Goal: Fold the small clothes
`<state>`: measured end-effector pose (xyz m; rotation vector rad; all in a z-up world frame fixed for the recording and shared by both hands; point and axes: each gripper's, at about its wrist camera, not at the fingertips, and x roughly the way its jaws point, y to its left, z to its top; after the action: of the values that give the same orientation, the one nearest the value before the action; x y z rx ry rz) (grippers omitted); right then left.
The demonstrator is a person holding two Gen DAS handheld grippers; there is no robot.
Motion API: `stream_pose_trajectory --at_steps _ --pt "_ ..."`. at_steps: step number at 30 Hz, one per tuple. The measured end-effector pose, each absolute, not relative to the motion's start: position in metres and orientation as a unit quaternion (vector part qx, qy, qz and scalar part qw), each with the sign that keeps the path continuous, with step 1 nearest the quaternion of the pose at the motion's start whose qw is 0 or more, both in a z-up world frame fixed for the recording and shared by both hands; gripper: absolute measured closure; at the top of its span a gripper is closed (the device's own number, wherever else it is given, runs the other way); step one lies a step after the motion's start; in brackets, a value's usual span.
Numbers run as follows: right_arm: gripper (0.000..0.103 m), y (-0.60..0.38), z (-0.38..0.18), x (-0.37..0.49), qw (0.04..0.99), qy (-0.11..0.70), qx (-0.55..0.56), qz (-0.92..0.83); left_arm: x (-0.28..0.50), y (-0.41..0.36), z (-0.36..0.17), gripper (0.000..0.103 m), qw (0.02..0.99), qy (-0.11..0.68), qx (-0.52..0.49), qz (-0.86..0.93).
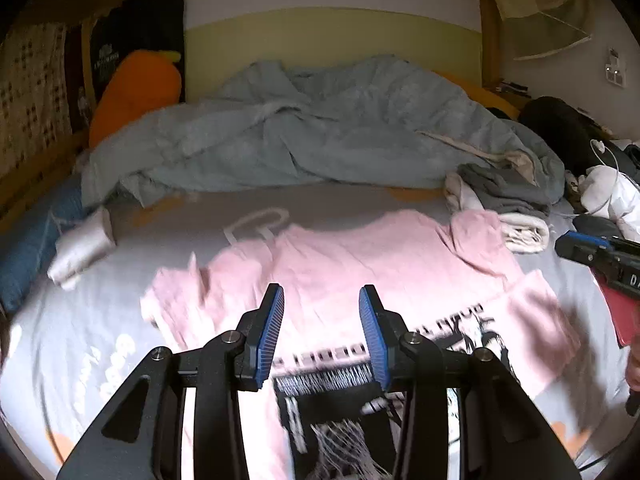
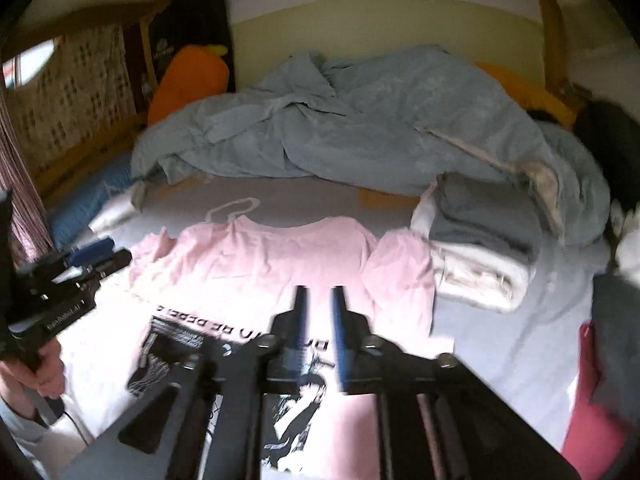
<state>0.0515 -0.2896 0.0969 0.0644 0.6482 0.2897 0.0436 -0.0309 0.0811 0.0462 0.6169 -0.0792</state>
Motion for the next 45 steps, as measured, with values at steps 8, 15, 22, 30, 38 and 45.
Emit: stream_pose_trajectory --at_steps 8,15,22,30,38,45 --pt "0.042 -0.371 0.024 0.032 0.906 0.401 0.111 0.076 0.0 0.003 0.019 0.065 0.934 0.355 -0.047 -0.009" --pt "0.042 -0.412 -0.028 0.002 0.885 0.419 0.195 0.057 -0.021 0.07 -0.022 0.063 0.9 0.404 -0.131 0.094" --pt "0.042 -0.396 -0.039 0.011 0.874 0.423 0.207 0.119 -0.034 0.087 -0.036 0.053 0.889 0.413 -0.171 0.103" --pt "0.093 -0.391 -0.036 0.004 0.888 0.405 0.192 0.099 -0.045 0.096 -0.033 0.039 0.882 0.41 -0.205 0.109" --pt "0.093 -0.384 -0.031 -0.011 0.908 0.392 0.139 0.058 -0.057 0.123 -0.035 0.053 0.878 0.381 -0.273 0.101" --pt "0.094 -0.377 -0.02 -0.023 0.92 0.373 0.111 0.051 -0.066 0.114 -0.02 0.099 0.899 0.348 -0.231 0.134"
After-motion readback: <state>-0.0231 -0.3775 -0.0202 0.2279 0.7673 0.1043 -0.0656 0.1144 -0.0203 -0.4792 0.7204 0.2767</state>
